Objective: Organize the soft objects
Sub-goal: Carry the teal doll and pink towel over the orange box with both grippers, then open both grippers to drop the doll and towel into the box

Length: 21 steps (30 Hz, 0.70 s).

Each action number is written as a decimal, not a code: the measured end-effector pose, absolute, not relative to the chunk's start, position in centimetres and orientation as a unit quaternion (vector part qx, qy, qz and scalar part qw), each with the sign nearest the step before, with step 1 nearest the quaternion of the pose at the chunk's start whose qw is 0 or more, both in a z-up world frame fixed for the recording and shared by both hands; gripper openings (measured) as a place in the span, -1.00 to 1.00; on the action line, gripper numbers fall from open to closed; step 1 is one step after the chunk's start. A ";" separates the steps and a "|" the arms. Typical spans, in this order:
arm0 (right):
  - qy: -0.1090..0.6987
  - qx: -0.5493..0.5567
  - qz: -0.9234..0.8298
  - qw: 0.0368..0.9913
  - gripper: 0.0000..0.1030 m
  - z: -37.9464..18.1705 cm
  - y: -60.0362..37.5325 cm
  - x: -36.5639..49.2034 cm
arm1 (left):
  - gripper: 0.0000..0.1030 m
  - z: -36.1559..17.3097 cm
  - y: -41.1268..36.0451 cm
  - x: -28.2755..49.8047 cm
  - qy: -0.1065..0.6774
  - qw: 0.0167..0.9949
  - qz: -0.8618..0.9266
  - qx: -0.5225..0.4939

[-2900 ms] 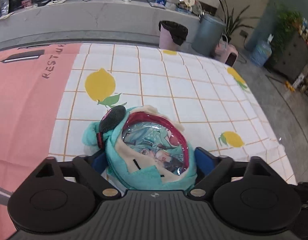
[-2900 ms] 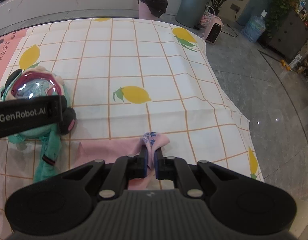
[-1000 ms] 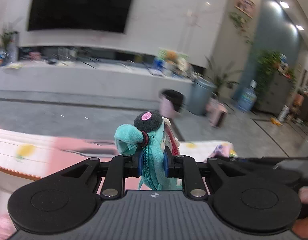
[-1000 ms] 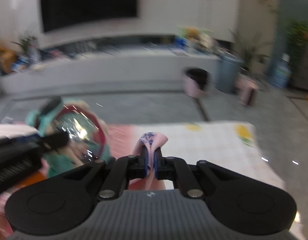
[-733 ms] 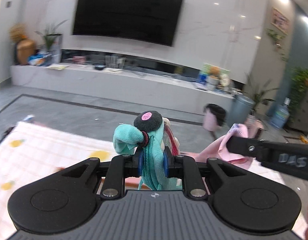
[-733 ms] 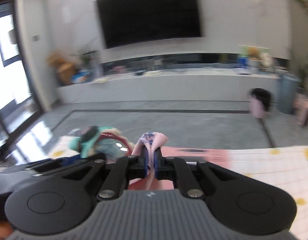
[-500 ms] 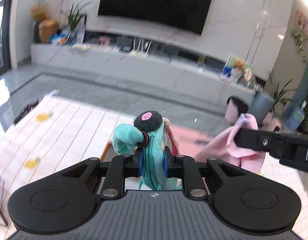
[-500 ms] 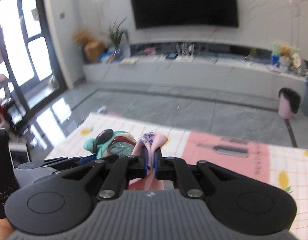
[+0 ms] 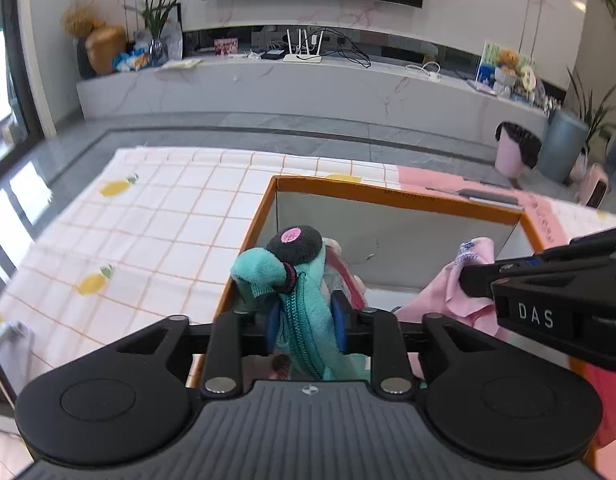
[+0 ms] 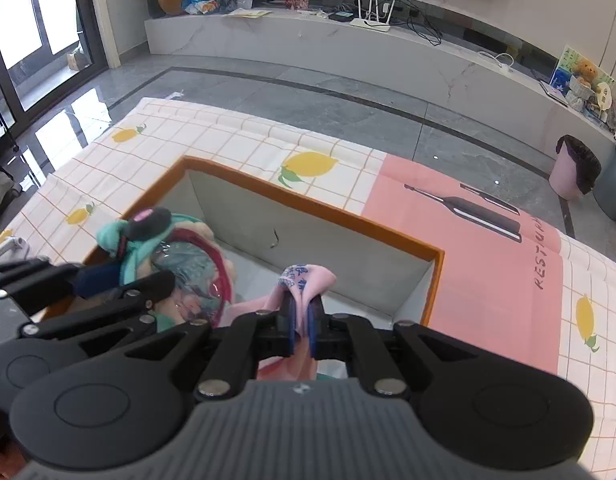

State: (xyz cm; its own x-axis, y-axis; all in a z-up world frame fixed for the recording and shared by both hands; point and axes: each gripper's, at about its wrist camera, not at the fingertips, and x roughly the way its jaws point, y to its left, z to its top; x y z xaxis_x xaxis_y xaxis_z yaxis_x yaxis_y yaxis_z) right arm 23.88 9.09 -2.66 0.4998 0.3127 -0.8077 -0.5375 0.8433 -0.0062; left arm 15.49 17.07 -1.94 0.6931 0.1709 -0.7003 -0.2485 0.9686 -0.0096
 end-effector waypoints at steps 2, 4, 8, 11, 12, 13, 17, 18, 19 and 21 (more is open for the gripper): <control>0.426 -0.121 0.248 0.861 -0.86 -2.6 8.6 23.9 | -0.03 -2.0 17.1 15.2 0.370 0.922 0.106 -0.042; 0.416 -0.124 0.254 0.864 -0.67 -2.0 8.1 24.2 | 0.47 -1.6 17.0 14.7 0.352 0.930 0.099 -0.036; 0.393 -0.148 0.262 0.869 -0.24 -0.8 7.5 23.6 | 0.55 -0.5 16.1 14.3 0.332 0.935 0.124 0.007; 0.371 -0.155 0.261 0.878 0.15 0.3 6.6 23.1 | 0.59 0.2 15.8 13.9 0.324 0.936 0.136 0.013; 0.362 -0.156 0.260 0.882 0.42 0.8 6.1 22.8 | 0.60 0.7 15.7 13.7 0.319 0.937 0.143 0.011; 0.351 -0.156 0.259 0.886 0.56 1.3 5.5 22.5 | 0.66 1.1 15.7 13.3 0.313 0.938 0.149 0.010; 0.304 -0.139 0.257 0.906 0.95 3.7 2.1 20.1 | 0.68 4.0 15.0 11.1 0.272 0.954 0.126 0.006; 0.296 -0.141 0.260 0.908 0.95 4.3 1.2 19.4 | 0.68 4.9 14.4 10.4 0.264 0.957 0.124 0.008; 0.286 -0.146 0.261 0.910 0.95 4.8 0.4 18.5 | 0.68 5.6 13.8 10.0 0.260 0.958 0.125 0.010; 0.262 -0.157 0.252 0.918 0.95 5.7 -1.3 16.6 | 0.68 7.0 12.4 9.0 0.250 0.961 0.121 0.012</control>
